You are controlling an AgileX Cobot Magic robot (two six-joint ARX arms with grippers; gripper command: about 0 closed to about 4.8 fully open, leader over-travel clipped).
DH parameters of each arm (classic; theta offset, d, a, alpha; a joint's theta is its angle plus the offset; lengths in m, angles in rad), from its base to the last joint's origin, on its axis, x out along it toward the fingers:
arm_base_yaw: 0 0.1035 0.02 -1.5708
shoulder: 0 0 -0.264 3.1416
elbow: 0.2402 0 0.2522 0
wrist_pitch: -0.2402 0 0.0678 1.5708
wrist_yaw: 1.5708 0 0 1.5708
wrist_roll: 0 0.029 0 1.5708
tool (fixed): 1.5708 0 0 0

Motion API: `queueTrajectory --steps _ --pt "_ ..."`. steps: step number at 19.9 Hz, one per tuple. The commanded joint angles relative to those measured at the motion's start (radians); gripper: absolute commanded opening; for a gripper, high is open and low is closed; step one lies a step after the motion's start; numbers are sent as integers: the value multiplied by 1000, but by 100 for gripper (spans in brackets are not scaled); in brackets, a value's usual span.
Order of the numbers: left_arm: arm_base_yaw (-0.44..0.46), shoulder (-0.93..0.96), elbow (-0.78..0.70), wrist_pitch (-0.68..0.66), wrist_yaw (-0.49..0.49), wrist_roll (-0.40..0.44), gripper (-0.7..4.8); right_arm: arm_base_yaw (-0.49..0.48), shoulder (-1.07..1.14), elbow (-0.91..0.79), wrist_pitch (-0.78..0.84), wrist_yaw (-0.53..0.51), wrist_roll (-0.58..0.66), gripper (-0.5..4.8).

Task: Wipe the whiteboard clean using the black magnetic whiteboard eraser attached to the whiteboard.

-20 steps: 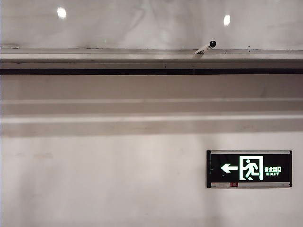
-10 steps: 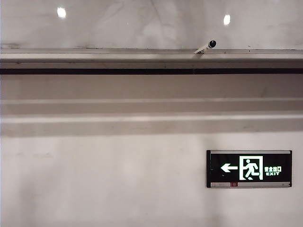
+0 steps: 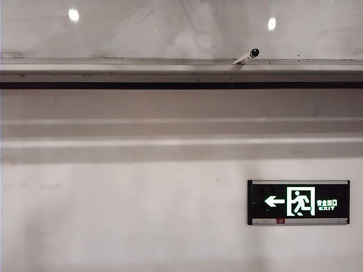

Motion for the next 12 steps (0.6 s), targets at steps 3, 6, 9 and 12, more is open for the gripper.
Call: queueTrajectory --steps 3,6,9,12 --pt "-28 -208 6 -403 -13 217 435 -101 -5 2 -252 -209 163 -1" --pt "-26 -307 6 -517 -1 290 433 -198 21 1 -418 -459 281 -1" --pt "-26 -407 6 -598 8 365 429 -209 91 0 -441 -540 295 2" --pt "-26 -470 6 -660 8 378 429 -206 166 0 -426 -594 292 226"
